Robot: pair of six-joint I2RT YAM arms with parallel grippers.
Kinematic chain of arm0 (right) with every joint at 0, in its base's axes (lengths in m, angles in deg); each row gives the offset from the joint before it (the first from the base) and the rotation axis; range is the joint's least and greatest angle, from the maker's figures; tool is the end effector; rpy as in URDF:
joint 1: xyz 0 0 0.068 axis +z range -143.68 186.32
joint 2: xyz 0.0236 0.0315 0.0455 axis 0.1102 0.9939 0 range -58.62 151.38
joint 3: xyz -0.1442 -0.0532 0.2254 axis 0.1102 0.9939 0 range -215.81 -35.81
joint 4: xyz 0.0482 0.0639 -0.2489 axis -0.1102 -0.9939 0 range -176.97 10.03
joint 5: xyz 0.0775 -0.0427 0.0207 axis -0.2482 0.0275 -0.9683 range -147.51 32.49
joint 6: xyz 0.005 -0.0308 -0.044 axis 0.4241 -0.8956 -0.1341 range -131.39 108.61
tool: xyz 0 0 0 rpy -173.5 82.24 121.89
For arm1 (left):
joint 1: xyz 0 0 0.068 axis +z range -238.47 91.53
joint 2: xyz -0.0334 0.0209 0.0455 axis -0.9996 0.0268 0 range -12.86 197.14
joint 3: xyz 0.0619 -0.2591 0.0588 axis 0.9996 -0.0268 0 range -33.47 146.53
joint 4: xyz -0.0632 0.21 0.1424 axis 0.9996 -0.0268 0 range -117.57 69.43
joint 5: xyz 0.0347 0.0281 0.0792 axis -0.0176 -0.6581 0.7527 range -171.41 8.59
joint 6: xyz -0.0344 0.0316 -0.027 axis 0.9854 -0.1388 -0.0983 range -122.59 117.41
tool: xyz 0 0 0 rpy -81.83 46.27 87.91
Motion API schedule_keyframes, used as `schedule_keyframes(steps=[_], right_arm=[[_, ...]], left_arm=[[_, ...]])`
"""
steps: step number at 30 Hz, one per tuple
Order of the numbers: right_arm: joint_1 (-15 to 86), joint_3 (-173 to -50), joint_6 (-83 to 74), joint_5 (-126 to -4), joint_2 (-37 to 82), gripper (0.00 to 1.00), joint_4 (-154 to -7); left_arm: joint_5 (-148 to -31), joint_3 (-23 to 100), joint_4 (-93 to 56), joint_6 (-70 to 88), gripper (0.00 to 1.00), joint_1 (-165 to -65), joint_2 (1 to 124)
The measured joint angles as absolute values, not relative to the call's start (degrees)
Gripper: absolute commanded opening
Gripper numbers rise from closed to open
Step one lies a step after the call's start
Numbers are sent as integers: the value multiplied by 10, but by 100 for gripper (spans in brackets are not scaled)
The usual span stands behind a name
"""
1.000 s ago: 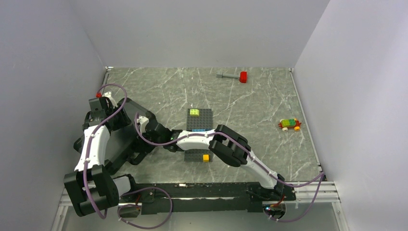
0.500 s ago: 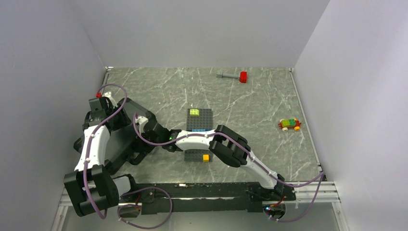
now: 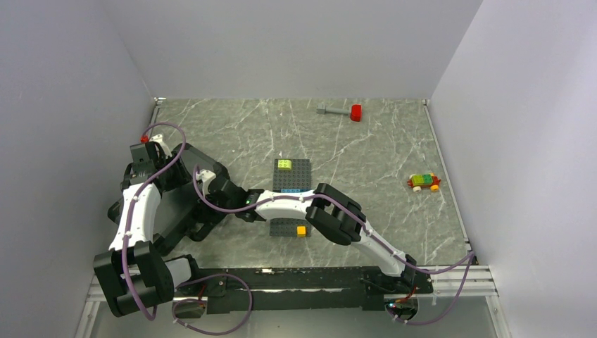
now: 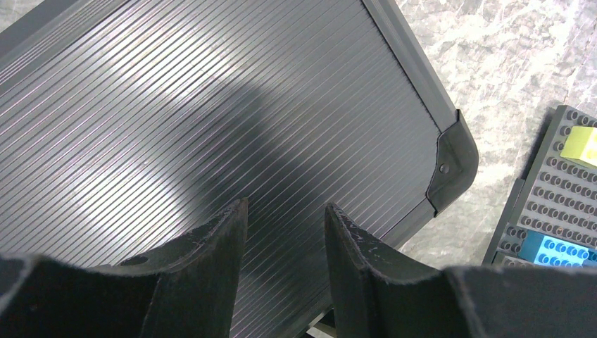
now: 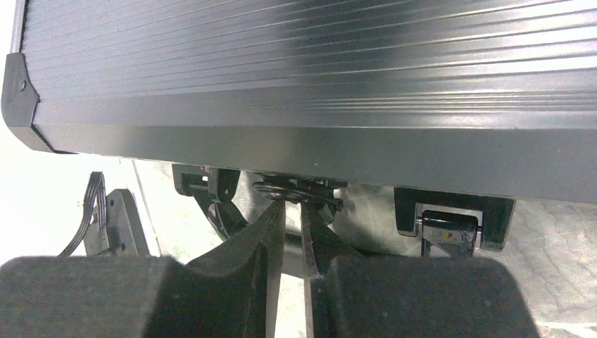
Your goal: Pack up texas hold em set
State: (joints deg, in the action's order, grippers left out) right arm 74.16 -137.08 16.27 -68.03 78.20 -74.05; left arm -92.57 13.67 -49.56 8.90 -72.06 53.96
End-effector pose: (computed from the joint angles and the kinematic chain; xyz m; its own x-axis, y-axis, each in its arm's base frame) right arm 0.1982 0.5039 0.1465 -0.6157 -0.3016 -0.7280 -0.7729 0.4110 0.4834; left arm 0.2312 0.0609 0.2483 -0.6753 -0.4024 -0.6182 -0.2949 0.9155 -0.2737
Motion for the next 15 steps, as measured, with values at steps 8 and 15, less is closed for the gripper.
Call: schedule_keyframes(steps=[8,15], right_arm=[[742,-1375,163,-678,783,19,-747],[744,-1381,163,-671,785,19,-756]], left_arm=[[-926,137,-496,89,50,-721,540],[-926,137,-496,89,50,-721,540]])
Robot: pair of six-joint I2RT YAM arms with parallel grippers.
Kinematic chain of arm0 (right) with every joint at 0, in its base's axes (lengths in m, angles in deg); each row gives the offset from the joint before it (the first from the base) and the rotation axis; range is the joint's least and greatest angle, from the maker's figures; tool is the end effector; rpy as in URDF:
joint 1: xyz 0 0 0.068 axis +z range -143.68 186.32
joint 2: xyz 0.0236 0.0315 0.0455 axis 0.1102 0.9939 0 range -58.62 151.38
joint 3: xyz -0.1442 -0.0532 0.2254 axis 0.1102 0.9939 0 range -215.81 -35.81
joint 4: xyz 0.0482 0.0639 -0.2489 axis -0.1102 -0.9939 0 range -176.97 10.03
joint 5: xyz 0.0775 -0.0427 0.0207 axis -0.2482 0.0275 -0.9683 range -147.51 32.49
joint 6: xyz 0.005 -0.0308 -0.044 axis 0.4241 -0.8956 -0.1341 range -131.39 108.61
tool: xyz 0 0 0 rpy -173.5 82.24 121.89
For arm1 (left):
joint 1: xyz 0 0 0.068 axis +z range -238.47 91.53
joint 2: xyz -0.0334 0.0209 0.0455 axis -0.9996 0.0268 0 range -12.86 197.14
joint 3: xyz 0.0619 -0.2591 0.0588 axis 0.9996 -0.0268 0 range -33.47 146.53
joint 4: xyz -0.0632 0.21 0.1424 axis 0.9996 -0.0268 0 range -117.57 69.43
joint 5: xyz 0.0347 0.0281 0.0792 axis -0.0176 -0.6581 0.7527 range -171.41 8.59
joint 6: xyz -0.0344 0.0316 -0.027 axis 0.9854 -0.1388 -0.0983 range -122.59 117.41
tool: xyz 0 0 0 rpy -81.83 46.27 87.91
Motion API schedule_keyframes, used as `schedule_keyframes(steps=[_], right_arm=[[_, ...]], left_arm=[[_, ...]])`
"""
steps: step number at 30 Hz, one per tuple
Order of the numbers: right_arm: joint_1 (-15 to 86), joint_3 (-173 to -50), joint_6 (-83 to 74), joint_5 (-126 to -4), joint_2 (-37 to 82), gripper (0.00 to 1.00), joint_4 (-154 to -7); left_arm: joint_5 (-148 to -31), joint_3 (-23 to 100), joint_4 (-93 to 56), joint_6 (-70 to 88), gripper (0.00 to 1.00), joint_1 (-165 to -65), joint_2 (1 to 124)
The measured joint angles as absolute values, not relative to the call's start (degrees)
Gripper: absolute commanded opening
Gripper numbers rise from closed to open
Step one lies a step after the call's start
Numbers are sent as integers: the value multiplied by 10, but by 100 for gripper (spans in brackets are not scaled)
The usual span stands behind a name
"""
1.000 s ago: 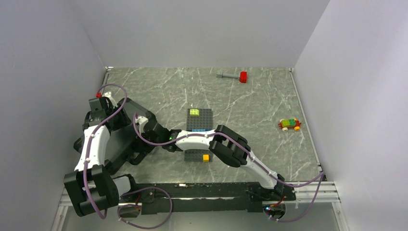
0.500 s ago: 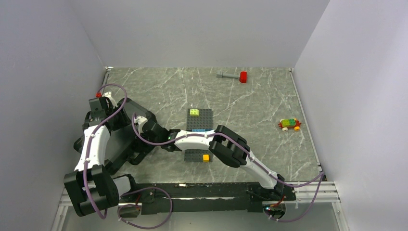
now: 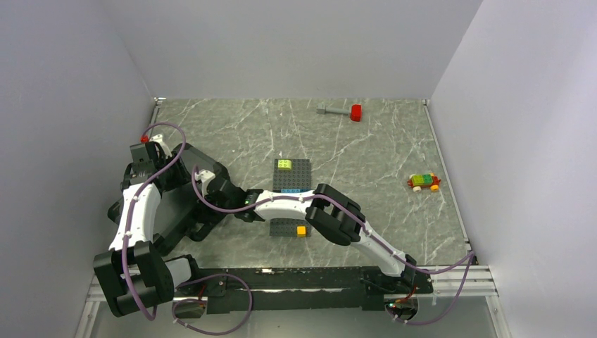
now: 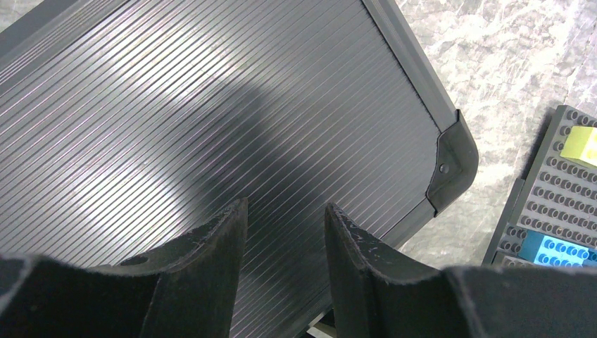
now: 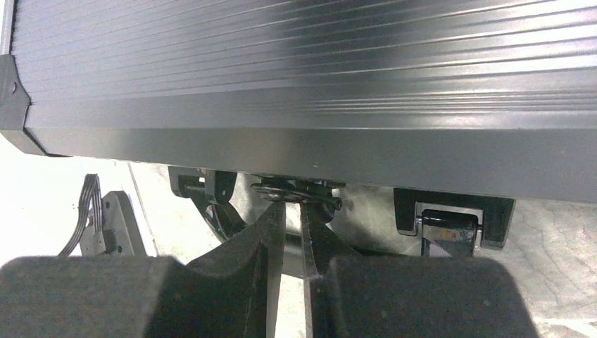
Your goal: Pack up texas hold em set
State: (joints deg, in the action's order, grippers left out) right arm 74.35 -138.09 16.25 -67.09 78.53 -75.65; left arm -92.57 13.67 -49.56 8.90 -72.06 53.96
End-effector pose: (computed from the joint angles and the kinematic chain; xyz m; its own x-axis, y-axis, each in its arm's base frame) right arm 0.1976 0.5055 0.1467 -0.6176 -0.3081 -0.7236 -0.7693 0.4279 0.4744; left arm 0.2312 0.0609 0.2483 -0.6753 -0.4024 -0.6182 -0.2949 0.9155 -0.2737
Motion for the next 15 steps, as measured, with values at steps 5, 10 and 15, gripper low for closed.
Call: schedule_keyframes(steps=[5,10,15], right_arm=[[744,-1382,162,-669,786,19,-760],[745,-1383,162,-667,786,19,-765],[745,-1384,162,-665,787,18,-768]], left_arm=[[-926,137,-496,89,50,-721,540],[-926,137,-496,89,50,-721,540],[-926,137,-496,89,50,-721,540]])
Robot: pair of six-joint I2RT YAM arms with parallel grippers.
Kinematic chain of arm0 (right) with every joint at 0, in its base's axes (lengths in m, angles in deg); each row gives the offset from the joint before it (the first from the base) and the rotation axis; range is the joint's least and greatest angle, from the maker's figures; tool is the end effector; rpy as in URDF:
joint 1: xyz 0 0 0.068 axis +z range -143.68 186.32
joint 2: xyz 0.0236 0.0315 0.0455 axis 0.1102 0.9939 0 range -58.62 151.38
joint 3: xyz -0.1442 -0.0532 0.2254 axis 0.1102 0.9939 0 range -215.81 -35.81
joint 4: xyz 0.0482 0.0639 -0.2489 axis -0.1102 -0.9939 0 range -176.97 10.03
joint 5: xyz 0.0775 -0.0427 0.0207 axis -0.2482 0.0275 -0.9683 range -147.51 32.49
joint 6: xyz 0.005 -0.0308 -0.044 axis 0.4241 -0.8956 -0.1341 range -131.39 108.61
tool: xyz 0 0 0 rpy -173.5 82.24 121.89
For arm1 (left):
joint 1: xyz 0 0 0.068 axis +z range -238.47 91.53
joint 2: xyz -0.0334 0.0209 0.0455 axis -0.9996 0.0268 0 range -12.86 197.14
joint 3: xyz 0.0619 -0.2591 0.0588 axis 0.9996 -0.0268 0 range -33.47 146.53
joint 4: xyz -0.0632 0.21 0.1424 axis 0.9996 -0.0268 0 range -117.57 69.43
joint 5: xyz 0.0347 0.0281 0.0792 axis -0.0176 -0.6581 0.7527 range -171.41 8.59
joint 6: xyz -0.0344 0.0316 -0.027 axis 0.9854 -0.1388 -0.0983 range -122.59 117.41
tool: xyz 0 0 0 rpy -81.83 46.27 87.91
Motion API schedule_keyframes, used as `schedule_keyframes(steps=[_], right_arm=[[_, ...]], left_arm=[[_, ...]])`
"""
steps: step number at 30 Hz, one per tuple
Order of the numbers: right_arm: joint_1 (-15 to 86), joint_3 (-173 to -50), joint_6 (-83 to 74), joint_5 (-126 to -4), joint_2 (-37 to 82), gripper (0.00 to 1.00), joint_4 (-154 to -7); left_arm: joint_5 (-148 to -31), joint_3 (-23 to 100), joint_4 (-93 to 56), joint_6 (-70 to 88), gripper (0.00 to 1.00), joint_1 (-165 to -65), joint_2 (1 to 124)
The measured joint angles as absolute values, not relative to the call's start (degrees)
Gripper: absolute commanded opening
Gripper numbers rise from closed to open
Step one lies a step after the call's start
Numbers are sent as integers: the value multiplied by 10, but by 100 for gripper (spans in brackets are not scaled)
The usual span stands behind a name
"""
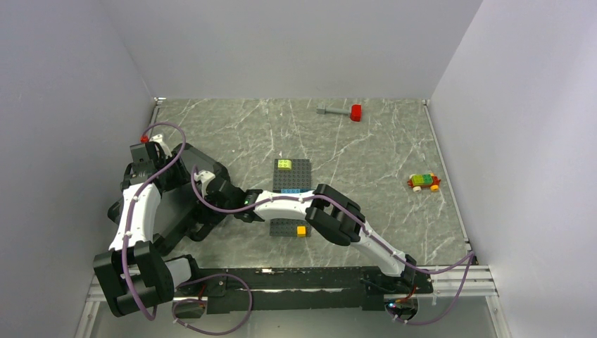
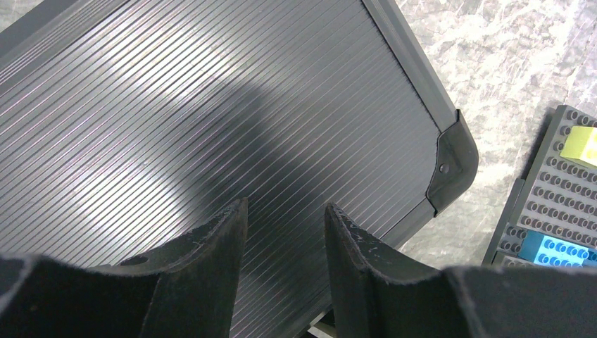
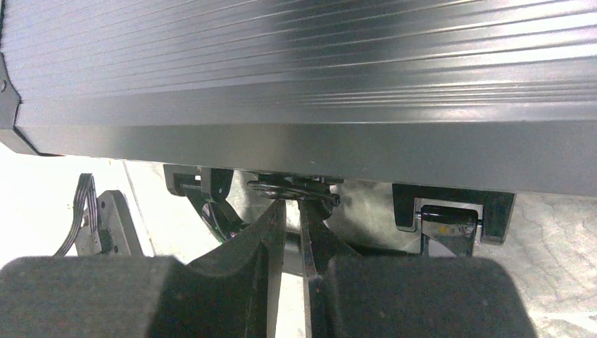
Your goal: Pack up texas hold em set
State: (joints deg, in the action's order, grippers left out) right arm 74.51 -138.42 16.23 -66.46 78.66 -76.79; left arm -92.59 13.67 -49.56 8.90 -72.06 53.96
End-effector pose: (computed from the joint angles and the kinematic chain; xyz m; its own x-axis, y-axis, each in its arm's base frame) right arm 0.1965 0.5058 0.1455 -0.6200 -0.3167 -0.7179 -0.7663 0.4410 0.4673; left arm 0.2312 0.0609 0.2483 -0.6753 -0.4024 -0.6181 -0.2947 0.9155 -0.2740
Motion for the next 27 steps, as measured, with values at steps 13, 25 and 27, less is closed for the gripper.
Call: schedule_keyframes(steps=[13,25,27], right_arm=[[746,-1403,161,-663,796,18,-785],[751,-1406,159,-646,810,18,-768],[751,-1406,159,-645,810,20,-767]], left_arm=[[-926,137,-493,89,50,-721,540],[-930,136,-495,89,49,-720,540],[-930,136,-495,89,50,-720,540]])
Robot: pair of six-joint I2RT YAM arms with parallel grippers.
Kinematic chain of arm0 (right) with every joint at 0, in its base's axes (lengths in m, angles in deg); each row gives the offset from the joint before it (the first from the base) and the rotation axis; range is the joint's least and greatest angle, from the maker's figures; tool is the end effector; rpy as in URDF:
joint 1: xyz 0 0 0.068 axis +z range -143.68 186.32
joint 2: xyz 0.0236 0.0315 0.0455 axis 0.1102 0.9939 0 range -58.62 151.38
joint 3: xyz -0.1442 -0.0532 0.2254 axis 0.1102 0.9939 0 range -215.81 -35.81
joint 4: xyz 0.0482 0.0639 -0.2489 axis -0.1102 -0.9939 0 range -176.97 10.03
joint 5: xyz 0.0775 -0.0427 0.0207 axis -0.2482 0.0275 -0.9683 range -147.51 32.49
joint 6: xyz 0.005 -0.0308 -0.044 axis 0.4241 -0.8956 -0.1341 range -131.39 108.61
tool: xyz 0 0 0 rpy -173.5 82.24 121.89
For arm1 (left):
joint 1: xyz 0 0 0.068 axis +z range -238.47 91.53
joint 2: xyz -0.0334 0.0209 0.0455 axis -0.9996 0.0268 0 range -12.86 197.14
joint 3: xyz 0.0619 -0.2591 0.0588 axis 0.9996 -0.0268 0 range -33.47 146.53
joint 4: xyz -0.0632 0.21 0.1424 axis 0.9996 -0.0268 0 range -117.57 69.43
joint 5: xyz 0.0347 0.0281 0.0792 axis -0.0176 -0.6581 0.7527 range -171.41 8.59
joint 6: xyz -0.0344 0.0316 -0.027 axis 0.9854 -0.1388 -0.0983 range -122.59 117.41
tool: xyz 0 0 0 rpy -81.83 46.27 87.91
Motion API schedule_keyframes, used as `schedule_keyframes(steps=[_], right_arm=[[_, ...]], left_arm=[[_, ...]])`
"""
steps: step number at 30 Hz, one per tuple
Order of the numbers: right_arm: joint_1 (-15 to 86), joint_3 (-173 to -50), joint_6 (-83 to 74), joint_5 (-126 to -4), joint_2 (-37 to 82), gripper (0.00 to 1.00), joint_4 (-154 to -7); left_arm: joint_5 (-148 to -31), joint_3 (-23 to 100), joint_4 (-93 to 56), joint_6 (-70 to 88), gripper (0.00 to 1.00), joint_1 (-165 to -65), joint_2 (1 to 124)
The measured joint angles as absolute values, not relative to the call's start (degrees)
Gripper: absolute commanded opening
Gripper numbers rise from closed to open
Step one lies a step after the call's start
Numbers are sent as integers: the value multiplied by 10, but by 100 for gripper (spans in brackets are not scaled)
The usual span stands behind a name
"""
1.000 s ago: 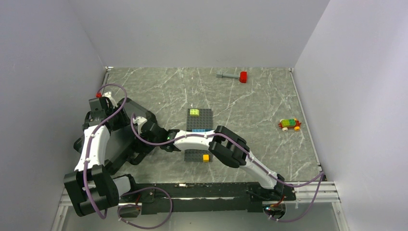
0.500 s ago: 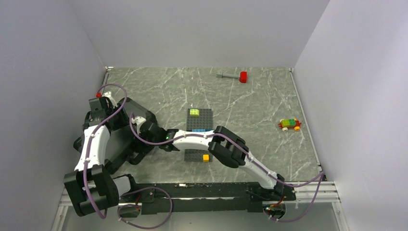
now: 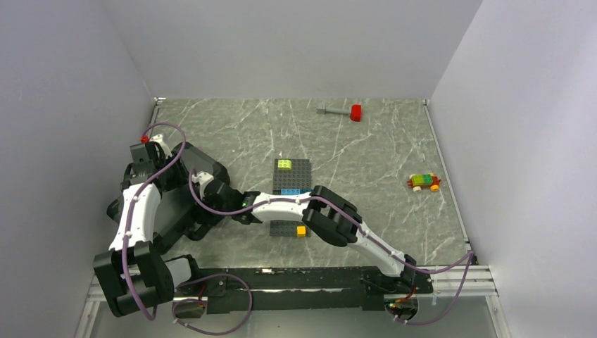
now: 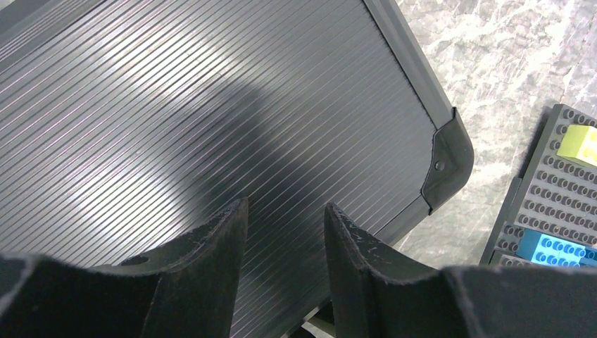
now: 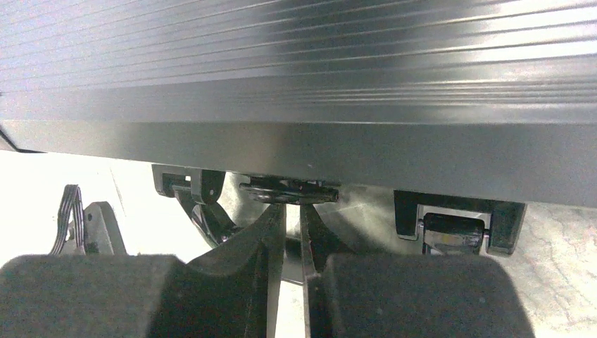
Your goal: Pack up texas hold em set
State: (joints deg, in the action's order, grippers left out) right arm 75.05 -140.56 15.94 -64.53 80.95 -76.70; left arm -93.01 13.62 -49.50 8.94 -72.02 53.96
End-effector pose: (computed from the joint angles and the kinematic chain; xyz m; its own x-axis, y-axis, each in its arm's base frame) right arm 0.1953 0.5136 0.1368 -0.6106 -0.3124 -0.7277 -0.7680 0.4576 0.4480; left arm 0.2312 0.0608 0.2482 -0.6757 -0.4034 -0.6170 -0.2909 0.9150 -0.2797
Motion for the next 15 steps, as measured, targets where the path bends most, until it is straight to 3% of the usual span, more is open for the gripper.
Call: schedule_keyframes(steps=[15], right_arm=[[735,-1249,129,-645,754,51,-564]], left_arm=[[-912,118,-531,92,59,-722,488]])
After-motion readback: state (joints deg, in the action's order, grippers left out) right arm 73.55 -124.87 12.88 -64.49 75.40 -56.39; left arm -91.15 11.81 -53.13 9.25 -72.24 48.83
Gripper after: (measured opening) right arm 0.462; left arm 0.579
